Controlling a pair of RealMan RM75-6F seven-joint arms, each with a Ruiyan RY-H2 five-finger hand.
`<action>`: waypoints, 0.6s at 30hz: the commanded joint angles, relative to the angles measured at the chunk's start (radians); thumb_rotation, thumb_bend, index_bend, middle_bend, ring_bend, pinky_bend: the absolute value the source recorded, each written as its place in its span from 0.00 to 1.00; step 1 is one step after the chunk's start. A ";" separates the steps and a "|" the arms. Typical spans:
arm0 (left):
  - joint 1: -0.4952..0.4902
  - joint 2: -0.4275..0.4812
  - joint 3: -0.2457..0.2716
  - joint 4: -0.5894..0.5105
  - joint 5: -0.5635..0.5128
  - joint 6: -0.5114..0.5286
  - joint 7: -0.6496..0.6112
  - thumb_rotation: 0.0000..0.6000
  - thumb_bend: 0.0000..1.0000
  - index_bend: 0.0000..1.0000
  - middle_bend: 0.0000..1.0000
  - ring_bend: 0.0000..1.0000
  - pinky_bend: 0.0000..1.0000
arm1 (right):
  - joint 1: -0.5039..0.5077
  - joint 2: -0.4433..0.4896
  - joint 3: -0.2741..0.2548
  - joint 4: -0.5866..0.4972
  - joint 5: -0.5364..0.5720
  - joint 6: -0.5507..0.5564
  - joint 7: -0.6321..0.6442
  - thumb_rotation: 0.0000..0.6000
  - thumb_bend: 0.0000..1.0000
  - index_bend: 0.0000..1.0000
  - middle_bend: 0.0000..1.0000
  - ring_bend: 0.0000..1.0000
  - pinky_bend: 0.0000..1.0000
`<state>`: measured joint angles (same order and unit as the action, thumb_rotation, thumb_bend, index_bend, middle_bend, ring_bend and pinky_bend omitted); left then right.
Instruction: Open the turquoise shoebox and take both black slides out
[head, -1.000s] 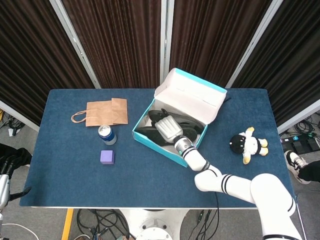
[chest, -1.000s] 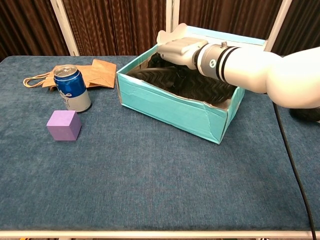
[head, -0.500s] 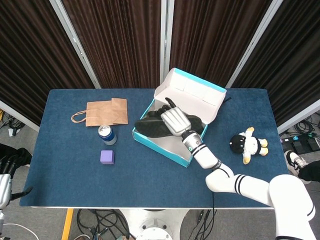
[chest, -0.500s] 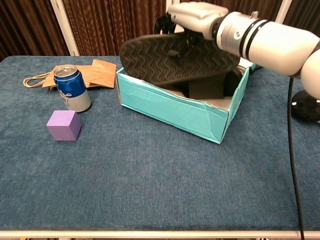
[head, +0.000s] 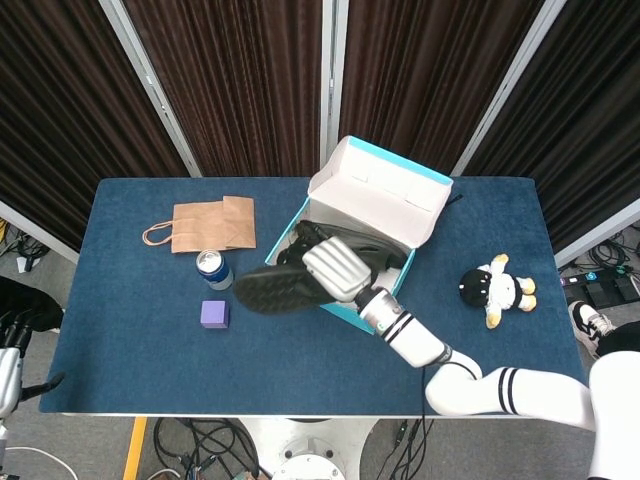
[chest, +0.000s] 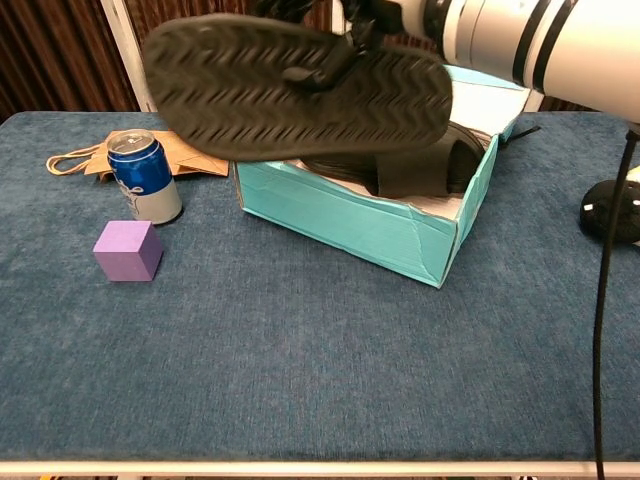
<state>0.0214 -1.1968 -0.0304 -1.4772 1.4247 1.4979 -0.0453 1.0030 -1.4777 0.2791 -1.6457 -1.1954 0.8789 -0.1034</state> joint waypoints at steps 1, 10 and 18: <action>0.003 0.000 0.001 -0.001 0.000 0.003 0.000 1.00 0.00 0.17 0.09 0.01 0.05 | 0.016 0.011 -0.008 -0.099 0.039 -0.080 0.040 1.00 0.44 0.71 0.54 0.24 0.04; 0.010 -0.002 0.004 0.004 -0.002 0.007 -0.003 1.00 0.00 0.17 0.09 0.01 0.05 | 0.082 -0.131 -0.064 -0.013 0.093 -0.150 -0.034 1.00 0.43 0.69 0.53 0.22 0.04; 0.011 -0.007 0.003 0.015 -0.007 0.001 -0.010 1.00 0.00 0.17 0.09 0.01 0.05 | 0.120 -0.224 -0.092 0.132 0.113 -0.176 -0.100 1.00 0.24 0.30 0.21 0.01 0.00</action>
<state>0.0325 -1.2040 -0.0270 -1.4625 1.4180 1.4992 -0.0550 1.1125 -1.6887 0.1954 -1.5284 -1.0896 0.7127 -0.1894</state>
